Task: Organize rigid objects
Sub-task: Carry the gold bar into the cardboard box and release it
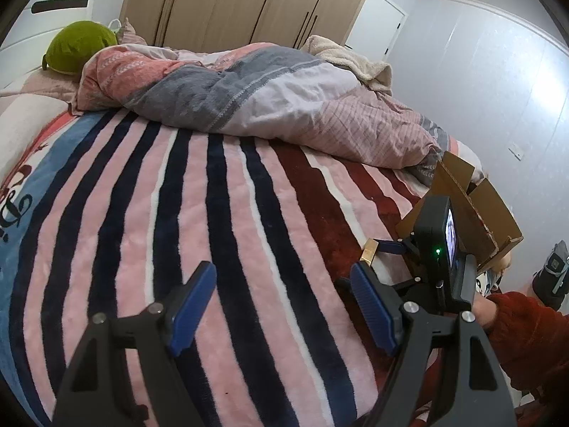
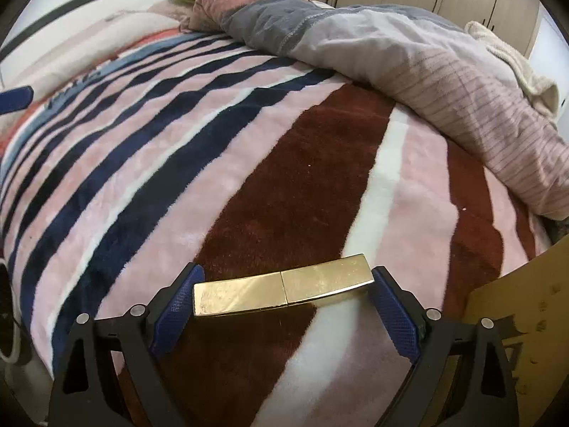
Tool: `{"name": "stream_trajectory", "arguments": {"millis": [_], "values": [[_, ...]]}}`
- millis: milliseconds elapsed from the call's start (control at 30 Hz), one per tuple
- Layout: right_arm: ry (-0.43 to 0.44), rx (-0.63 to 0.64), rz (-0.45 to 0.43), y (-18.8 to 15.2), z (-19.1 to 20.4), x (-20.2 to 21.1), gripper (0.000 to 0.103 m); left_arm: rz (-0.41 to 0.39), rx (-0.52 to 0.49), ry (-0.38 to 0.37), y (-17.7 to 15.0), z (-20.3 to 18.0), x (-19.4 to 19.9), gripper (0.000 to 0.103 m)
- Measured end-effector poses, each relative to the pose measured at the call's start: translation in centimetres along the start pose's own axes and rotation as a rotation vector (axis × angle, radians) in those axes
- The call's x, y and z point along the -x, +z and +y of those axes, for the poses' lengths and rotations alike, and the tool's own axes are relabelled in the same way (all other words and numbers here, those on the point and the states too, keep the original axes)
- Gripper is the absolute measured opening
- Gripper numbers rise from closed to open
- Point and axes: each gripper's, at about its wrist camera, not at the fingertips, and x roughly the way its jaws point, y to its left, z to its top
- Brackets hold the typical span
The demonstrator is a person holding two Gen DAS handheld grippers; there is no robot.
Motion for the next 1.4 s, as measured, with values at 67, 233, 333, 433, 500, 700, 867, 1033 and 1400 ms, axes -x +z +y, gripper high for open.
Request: {"name": "stream_trajectory", "arguments": {"millis": [67, 233, 333, 433, 500, 700, 867, 1033, 1400], "values": [[-0.013, 0.001, 0.001, -0.1, 0.4, 0.3, 0.089, 0.006, -0.005, -0.008, 0.1, -0.2, -0.2, 0.075], [0.077, 0.058, -0.076, 0.0, 2.6, 3.8, 0.089, 0.033, -0.027, -0.092, 0.9, -1.8, -0.8, 0.075], [0.153, 0.095, -0.149, 0.6, 4.0, 7.1, 0.089, 0.057, -0.054, -0.16, 1.5, -3.6, -1.3, 0.075], [0.2, 0.136, -0.232, 1.2, 5.2, 10.9, 0.089, 0.084, -0.084, -0.232, 2.3, -6.0, -1.7, 0.067], [0.21, 0.149, -0.276, 1.5, 5.2, 12.8, 0.089, 0.094, -0.112, -0.281, 2.9, -7.9, -1.7, 0.057], [0.173, 0.127, -0.381, 1.5, 2.3, 17.8, 0.089, 0.098, -0.215, -0.357, 5.2, -13.9, -2.0, 0.022], [0.107, 0.073, -0.406, 0.2, -1.7, 19.7, 0.089, 0.108, -0.331, -0.349, 6.5, -19.7, -3.5, 0.02], [0.033, 0.005, -0.392, -1.6, -6.6, 20.9, 0.089, 0.151, -0.393, -0.402, 7.4, -24.8, -6.4, 0.02], [-0.079, -0.112, -0.303, -4.7, -13.8, 21.3, 0.089, 0.242, -0.472, -0.445, 7.9, -31.3, -11.5, 0.024]]}}
